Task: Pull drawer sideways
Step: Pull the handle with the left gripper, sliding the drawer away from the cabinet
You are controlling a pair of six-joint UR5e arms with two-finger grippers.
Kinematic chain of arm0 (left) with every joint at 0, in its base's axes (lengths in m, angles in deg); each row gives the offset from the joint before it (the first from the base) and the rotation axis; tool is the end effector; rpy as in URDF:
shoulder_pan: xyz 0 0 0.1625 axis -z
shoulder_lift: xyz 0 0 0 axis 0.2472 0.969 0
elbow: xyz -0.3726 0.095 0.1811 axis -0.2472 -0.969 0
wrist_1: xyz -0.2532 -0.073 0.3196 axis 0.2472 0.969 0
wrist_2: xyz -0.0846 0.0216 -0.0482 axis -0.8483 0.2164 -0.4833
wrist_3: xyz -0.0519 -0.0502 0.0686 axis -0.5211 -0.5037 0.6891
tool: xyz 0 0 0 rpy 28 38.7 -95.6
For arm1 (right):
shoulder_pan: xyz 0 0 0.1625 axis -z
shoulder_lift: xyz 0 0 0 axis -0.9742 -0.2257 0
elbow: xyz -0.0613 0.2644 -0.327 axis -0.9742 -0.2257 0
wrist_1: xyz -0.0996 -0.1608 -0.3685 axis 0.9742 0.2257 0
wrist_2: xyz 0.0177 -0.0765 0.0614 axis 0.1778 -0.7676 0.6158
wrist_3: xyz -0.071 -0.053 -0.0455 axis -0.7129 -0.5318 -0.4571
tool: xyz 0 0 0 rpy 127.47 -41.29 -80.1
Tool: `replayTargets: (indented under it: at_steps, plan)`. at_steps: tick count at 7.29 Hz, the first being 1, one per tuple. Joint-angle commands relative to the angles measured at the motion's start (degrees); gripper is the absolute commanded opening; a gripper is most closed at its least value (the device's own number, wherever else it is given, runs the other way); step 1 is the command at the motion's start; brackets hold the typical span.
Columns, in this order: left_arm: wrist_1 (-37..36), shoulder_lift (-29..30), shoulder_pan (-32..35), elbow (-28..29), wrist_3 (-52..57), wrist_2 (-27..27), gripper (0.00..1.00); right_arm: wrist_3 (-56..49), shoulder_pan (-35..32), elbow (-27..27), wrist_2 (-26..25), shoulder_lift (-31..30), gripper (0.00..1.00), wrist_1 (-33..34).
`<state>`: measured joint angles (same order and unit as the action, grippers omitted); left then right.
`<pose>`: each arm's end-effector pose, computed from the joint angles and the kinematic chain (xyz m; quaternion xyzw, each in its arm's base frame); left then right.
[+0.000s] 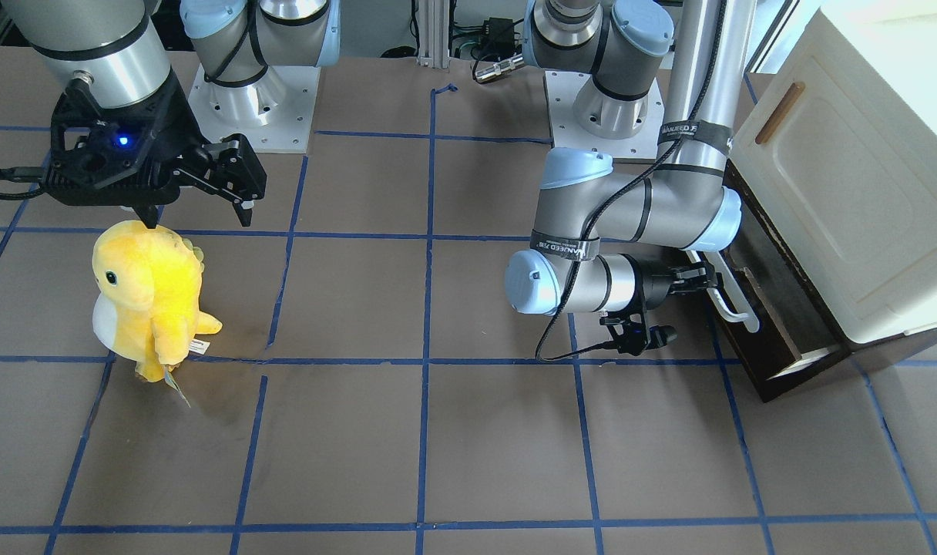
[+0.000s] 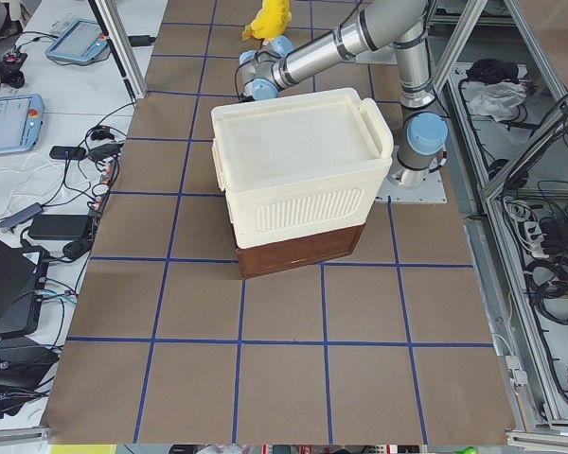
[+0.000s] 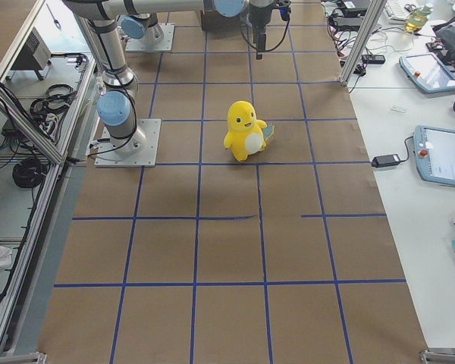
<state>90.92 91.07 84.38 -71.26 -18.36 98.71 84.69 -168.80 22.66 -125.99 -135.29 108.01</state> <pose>-0.1275 -0.5257 0.2034 0.0407 0.8208 0.1534 0.5487 0.1495 -0.5286 0.5088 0.0268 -0.9994 0.0230 0.0046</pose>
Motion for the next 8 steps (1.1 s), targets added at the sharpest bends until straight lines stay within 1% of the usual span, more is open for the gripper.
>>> replayTargets:
  at_steps: [1, 4, 8]
  plan:
    - [0.04, -0.53, 0.01, 0.44, 0.38, 0.11, 0.27, -0.09, 0.00, 0.00, 0.00, 0.00, 1.00, 0.00]
    - [0.13, -0.98, 0.01, 1.31, 1.87, 0.02, 0.25, 0.00, 0.00, 0.00, 0.00, 0.00, 1.00, 0.00]
    - [0.13, 0.08, 0.45, 1.76, 1.79, -1.03, 0.25, 0.00, 0.00, 0.00, 0.00, 0.00, 1.00, 0.00]
